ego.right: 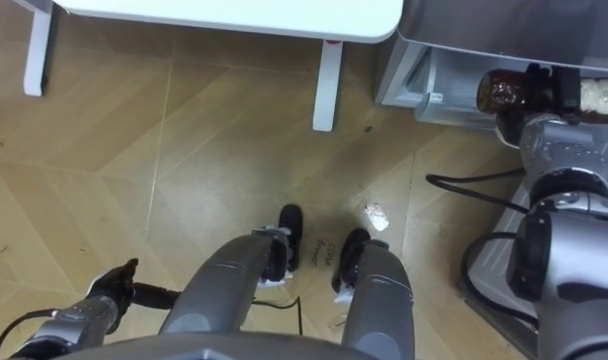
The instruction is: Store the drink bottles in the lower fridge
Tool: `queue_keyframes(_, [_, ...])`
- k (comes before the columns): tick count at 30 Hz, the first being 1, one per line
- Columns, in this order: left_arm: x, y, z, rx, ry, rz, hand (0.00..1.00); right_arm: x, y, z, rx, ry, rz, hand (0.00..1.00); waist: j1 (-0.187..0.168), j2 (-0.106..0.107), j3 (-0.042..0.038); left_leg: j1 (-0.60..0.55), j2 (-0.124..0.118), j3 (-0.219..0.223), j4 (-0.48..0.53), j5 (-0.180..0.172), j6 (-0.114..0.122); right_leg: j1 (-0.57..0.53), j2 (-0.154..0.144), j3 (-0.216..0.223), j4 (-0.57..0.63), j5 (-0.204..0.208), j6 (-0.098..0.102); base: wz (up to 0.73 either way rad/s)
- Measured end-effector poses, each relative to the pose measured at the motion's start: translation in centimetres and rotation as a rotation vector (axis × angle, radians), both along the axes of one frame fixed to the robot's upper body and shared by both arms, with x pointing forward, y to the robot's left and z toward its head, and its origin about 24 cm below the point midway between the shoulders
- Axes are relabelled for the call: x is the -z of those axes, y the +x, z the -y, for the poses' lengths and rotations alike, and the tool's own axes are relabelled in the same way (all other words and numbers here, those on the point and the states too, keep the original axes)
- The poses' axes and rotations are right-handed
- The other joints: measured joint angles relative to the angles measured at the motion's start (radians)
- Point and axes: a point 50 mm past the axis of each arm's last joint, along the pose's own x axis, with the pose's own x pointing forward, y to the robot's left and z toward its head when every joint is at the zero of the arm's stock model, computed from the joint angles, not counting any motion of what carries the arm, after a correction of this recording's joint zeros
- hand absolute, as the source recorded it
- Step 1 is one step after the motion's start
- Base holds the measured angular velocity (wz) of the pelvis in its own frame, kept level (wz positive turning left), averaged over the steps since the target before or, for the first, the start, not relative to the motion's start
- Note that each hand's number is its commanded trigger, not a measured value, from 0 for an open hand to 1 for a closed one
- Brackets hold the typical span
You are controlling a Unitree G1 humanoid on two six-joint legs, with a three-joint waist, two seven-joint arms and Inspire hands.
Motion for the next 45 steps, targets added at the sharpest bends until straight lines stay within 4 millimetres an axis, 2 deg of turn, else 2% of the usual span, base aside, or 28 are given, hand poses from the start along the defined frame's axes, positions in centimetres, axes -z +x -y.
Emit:
queue_keyframes(4, [0.0, 0.0, 0.0, 0.000, 0.010, -0.008, 0.00, -0.1, 0.1, -0.1, 0.004, 0.012, -0.029, 0.00, 0.001, 0.000, -0.0003, -0.006, 0.006, -0.003, -0.003, 0.000, 0.000, 0.000, 0.011, 0.000, -0.015, 0.004, 0.002, 0.01])
queue_keyframes(8, [0.0, 0.0, 0.1, 0.013, 0.023, -0.017, 0.00, 0.0, 0.0, -0.1, 0.010, 0.026, -0.053, 0.00, 0.004, 0.000, -0.0003, -0.005, 0.004, 0.000, -0.008, 0.000, 0.000, 0.000, 0.009, 0.001, -0.017, 0.004, 0.003, 0.00])
queue_keyframes(9, [0.0, 0.0, 0.2, 0.015, 0.026, -0.015, 0.00, 0.0, 0.1, -0.1, 0.010, 0.028, -0.056, 0.45, 0.004, 0.000, -0.0003, -0.005, 0.004, 0.000, -0.009, 0.000, 0.000, 0.000, 0.008, 0.001, -0.017, 0.004, 0.003, 0.00])
queue_keyframes(10, [0.0, 0.1, 0.2, 0.020, 0.031, -0.011, 0.00, -0.1, 0.1, -0.2, 0.009, 0.027, -0.056, 1.00, 0.004, 0.000, -0.0002, -0.005, 0.003, 0.001, -0.009, 0.000, 0.000, 0.000, 0.008, 0.001, -0.017, 0.004, 0.003, 0.00])
queue_keyframes(16, [0.0, 0.2, 0.2, 0.019, 0.031, -0.005, 0.00, -1.0, 1.1, -0.5, -0.001, 0.028, -0.035, 1.00, -0.001, -0.001, 0.0001, -0.004, 0.004, 0.003, -0.006, 0.000, 0.000, 0.000, 0.008, 0.001, -0.016, 0.004, 0.003, 0.00])
queue_keyframes(24, [0.0, 0.2, 0.3, 0.025, 0.031, -0.008, 0.00, -1.0, 1.1, -0.6, -0.011, 0.036, -0.044, 1.00, 0.001, -0.004, 0.0007, -0.006, 0.007, 0.002, 0.002, 0.000, 0.000, 0.003, 0.010, -0.001, -0.015, 0.007, 0.004, 0.00])
queue_keyframes(45, [0.3, 0.0, 1.0, 0.033, 0.016, -0.033, 0.00, -1.1, 1.1, -0.6, -0.025, 0.003, -0.123, 1.00, 0.004, 0.004, -0.0034, -0.004, 0.007, 0.003, -0.002, 0.000, 0.000, 0.003, 0.011, 0.000, -0.018, 0.008, 0.004, 0.00])
